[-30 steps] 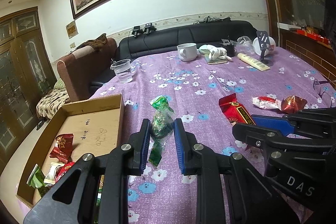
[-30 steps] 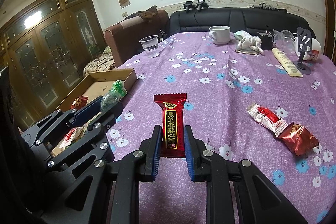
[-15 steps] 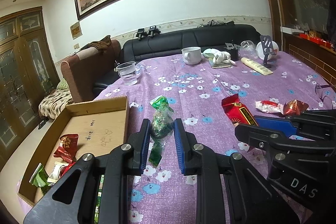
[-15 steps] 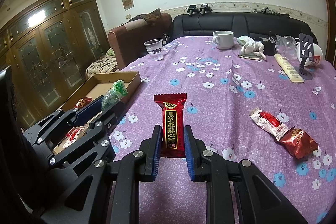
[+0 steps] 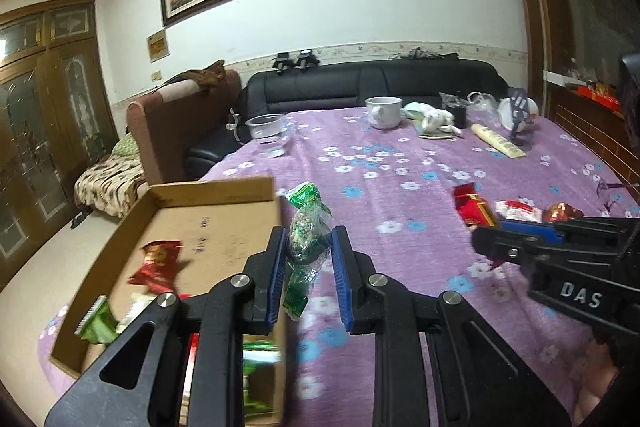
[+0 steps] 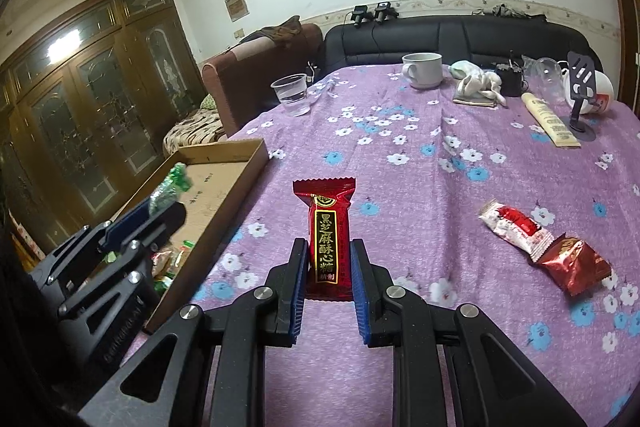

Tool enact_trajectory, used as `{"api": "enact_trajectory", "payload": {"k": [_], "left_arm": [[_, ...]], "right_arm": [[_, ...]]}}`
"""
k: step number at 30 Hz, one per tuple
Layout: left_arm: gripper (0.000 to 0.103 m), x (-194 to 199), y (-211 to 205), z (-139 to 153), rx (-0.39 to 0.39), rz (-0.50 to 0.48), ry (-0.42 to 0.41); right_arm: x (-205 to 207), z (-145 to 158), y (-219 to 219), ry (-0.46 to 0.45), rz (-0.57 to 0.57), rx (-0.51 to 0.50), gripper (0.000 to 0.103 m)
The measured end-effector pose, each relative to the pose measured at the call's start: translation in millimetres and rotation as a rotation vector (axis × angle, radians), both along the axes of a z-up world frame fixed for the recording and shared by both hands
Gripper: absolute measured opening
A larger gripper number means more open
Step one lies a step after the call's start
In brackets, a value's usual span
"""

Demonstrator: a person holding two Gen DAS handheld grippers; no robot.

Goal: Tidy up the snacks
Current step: 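Carry both candies into the cardboard box and open both grippers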

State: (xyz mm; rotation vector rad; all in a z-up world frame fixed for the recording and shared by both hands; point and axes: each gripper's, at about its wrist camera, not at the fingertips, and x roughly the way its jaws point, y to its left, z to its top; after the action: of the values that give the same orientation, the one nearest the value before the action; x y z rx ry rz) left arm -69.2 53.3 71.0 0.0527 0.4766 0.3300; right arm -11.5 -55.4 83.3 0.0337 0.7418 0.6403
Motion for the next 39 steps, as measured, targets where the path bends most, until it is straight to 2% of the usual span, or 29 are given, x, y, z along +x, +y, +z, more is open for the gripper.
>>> {"api": "enact_trajectory", "payload": {"k": [5,8,16,24,29,35,36,38,39], "left_arm": [[0.02,-15,38,1,-0.054,0.058,0.006],[0.02,-21,71,-4,-0.118,0.112,0.025],[0.02,-28,125,-24,-0.238,0.207,0.078],[0.02,-25,139,-38,-0.296,0.218,0.116],[0.021,-24,137,-39,-0.289,0.217,0.12],[0.022,-25,137,-38,-0.278,0.228,0.123],[0.024,-24,138,-38,-0.282,0.234,0.121],[0.039,-25,140,-38,-0.287,0.244,0.116],[0.05,-27,141,-37,-0.286,0.249,0.11]], "right_arm": [[-15,8,32,0.017,0.083,-0.002,0.021],[-25,10,59,0.025,0.137,-0.01,0.021],[-37,-4,130,0.057,0.233,-0.071,0.021],[-36,-22,166,0.088,0.255,-0.1,0.021],[-34,-31,174,0.077,0.26,-0.109,0.024],[-35,-27,168,0.076,0.257,-0.09,0.028],[-35,-25,167,0.077,0.255,-0.082,0.028],[-35,-21,163,0.072,0.248,-0.067,0.028],[-34,-19,161,0.07,0.245,-0.062,0.028]]}}
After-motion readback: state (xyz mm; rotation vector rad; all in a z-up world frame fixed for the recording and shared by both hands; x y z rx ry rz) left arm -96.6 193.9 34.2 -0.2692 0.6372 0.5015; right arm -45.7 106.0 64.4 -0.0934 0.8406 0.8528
